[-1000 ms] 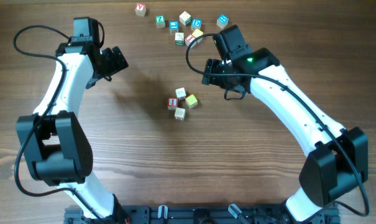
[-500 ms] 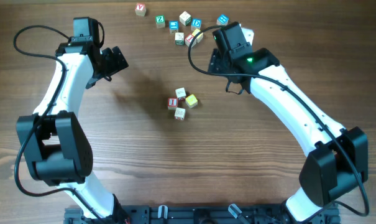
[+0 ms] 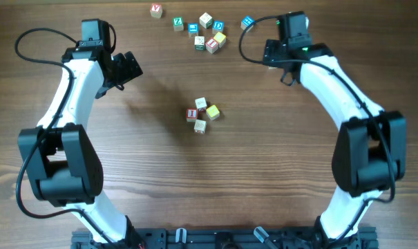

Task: Form a circle
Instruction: 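Reach the right gripper to the pile and grasp the blue X block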

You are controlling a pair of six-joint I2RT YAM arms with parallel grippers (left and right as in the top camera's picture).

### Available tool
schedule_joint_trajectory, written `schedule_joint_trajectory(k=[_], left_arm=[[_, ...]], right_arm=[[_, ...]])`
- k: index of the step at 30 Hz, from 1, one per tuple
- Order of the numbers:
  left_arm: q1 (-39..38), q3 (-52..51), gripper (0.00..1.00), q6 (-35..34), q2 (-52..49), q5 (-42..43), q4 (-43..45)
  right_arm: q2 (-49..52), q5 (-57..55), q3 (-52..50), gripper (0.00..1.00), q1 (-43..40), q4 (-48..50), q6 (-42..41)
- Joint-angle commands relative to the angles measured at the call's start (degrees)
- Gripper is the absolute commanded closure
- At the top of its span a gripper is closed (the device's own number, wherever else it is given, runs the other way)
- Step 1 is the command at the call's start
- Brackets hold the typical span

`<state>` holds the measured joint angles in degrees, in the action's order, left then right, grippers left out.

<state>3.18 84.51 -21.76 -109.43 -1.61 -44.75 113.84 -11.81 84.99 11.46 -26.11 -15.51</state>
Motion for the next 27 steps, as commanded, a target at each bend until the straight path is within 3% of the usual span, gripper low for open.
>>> schedule_joint_trajectory(k=[1,5,14,19,21,27], left_arm=[[0.20,0.63,0.00,0.26,0.98,0.07,0.00],[0.20,0.63,0.00,0.26,0.98,0.07,0.00],[0.20,0.63,0.00,0.26,0.98,0.07,0.00],[0.20,0.63,0.00,0.26,0.98,0.07,0.00],[0.20,0.63,0.00,0.26,0.98,0.07,0.00],[0.20,0.63,0.00,0.26,0.98,0.07,0.00]], right_arm=[[3.43,4.66,-0.22,0.25,-1.40,3.28,5.97],[6.49,9.53,-0.22,0.29,-1.57,8.22,12.09],[10.64,10.23,-0.22,0.32,-1.64,11.30,14.01],[10.82,10.23,-0.22,0.57,-1.68,11.87,13.97],[10.82,10.23,-0.22,0.62,-1.68,11.61,13.97],[10.82,10.23,-0.22,0.59,-1.68,9.75,13.94]])
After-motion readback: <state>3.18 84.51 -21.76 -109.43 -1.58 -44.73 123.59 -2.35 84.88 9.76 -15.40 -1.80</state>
